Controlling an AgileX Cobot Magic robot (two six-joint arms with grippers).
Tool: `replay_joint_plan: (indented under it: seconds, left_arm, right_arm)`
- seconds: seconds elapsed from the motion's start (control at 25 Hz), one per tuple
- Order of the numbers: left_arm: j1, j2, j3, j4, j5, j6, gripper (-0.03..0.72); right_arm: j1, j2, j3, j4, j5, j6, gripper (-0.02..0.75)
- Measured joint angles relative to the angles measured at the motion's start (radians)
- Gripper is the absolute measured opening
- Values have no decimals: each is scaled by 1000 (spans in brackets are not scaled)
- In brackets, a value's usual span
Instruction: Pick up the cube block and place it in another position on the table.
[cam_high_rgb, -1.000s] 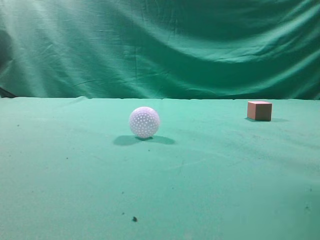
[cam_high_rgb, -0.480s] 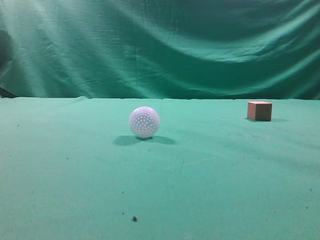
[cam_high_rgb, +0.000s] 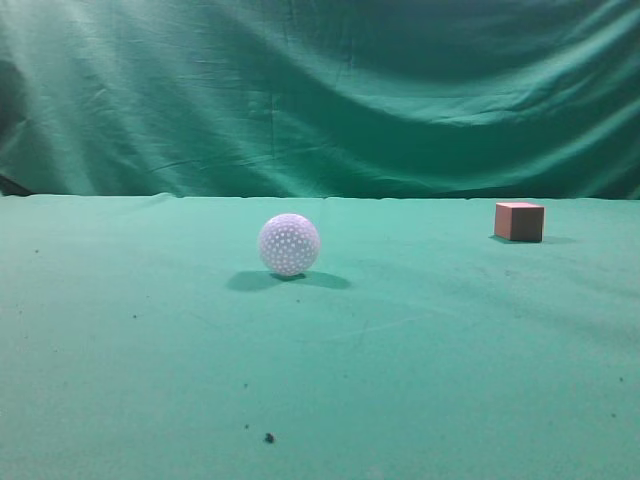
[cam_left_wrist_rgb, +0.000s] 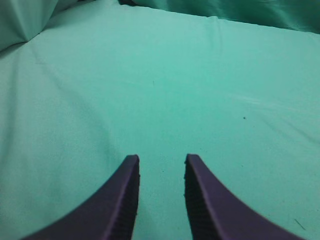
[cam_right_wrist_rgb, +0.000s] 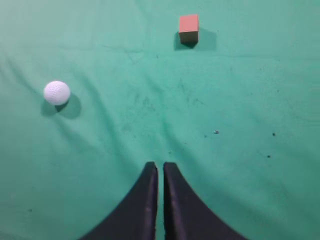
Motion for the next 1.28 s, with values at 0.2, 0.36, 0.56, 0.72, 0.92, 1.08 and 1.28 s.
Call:
replay_joint_plan:
  seconds: [0.2, 0.36, 0.56, 0.72, 0.92, 1.08, 1.28]
  left_arm:
    - [0, 0, 0, 0, 0, 0, 262]
    - [0, 0, 0, 0, 0, 0, 262]
    - [0, 0, 0, 0, 0, 0, 262]
    - [0, 0, 0, 0, 0, 0, 262]
    - [0, 0, 0, 0, 0, 0, 262]
    - [0, 0, 0, 0, 0, 0, 262]
    - [0, 0, 0, 0, 0, 0, 262]
  right_arm:
    - [0, -1, 22, -162, -32, -24, 0]
    - [-68, -41, 137, -227, -160, -34, 0]
    - [-152, -202, 382, -253, -432, -52, 0]
    - [-197, -395, 587, -255, -590, -48, 0]
    - [-256, -641, 795, -216, -675, -27, 0]
    - [-310, -763, 894, -172, -691, -15, 0]
    - [-323, -795, 901, -166, -678, -14, 0]
